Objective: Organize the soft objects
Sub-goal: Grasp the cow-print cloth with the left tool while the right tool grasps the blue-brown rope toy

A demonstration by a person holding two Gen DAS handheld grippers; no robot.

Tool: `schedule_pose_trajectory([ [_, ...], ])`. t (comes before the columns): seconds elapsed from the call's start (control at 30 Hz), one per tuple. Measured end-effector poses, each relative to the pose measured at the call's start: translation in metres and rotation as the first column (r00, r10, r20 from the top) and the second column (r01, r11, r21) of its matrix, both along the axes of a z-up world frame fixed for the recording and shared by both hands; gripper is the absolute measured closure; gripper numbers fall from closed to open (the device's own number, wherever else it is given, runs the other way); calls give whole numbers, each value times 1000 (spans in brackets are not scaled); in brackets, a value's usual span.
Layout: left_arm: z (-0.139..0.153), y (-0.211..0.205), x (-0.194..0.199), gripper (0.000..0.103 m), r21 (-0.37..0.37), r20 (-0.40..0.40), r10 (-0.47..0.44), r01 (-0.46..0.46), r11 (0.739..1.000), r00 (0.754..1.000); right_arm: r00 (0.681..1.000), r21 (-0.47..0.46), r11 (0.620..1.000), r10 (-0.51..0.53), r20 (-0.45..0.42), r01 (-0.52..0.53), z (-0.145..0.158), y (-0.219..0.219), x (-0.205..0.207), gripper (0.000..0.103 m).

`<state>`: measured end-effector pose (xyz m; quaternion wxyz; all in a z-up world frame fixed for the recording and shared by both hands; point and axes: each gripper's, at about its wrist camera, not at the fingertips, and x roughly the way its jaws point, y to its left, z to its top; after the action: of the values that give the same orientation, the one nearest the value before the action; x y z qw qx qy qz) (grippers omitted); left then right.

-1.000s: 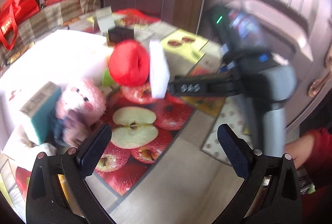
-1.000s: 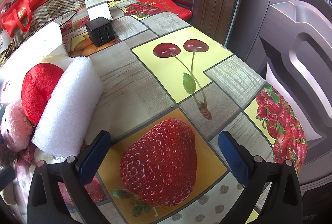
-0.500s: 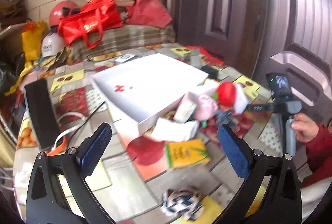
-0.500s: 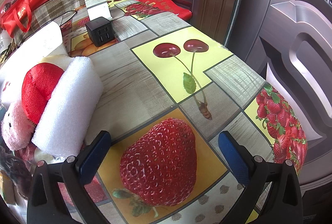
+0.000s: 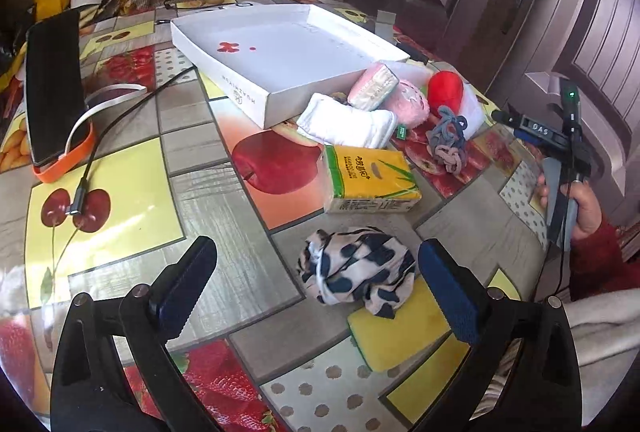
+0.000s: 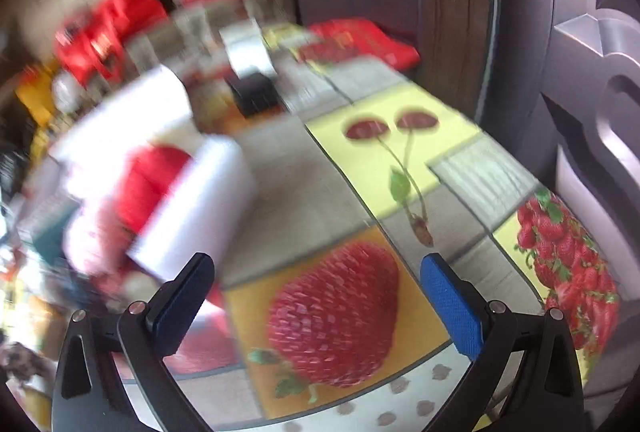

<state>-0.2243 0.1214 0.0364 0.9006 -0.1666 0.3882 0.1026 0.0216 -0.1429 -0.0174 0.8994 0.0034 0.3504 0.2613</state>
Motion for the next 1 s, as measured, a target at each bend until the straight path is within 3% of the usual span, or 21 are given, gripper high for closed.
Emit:
schedule_pose_trajectory([
  [0.03, -1, -2, 5, 4, 9, -16, -12, 12, 1000, 1000, 996, 48, 998, 44, 71, -48, 9, -4, -11, 0],
  [0.1, -7, -6, 15, 10, 15, -51, -42, 42, 999, 998, 960, 54, 976, 194, 203, -209, 22, 1, -33, 0],
  [0.13, -10, -8, 20, 14, 13, -66, -55, 56, 998, 996, 940, 29, 959, 270, 210, -282, 24, 8, -39, 0],
  [0.2, -17, -11, 29, 36, 7, -102, -76, 78, 997, 992, 900, -24, 914, 403, 165, -405, 24, 28, -49, 0],
  [0.3, -25, -12, 37, 50, 18, -145, -96, 99, 995, 985, 834, -70, 845, 535, 132, -531, 22, 58, -68, 0],
  [0.4, -25, -7, 37, 56, 2, -142, -101, 102, 995, 985, 790, -160, 797, 601, 120, -582, 17, 87, -80, 8],
  [0.47, -23, -3, 36, 56, -4, -138, -95, 95, 995, 986, 777, -202, 773, 625, 77, -601, 8, 104, -78, 26],
  [0.6, -26, 6, 35, 56, -50, -127, -86, 80, 996, 988, 760, -245, 733, 649, -29, -635, -15, 123, -72, 33],
  [0.67, -24, 10, 33, 63, -65, -105, -77, 70, 995, 992, 743, -245, 711, 666, -69, -659, -21, 126, -72, 72],
  [0.83, -6, 23, 13, 65, -105, 38, -25, 29, 994, 999, 734, -185, 724, 679, 23, -665, -1, 102, -79, 77],
  [0.93, 10, 33, -1, 65, -204, 204, -11, 54, 978, 979, 739, -136, 741, 669, 72, -657, 12, 89, -81, 77],
  [1.0, 21, 37, -5, 65, -223, 270, 16, 47, 974, 963, 745, -87, 752, 659, 104, -653, 19, 79, -79, 77],
])
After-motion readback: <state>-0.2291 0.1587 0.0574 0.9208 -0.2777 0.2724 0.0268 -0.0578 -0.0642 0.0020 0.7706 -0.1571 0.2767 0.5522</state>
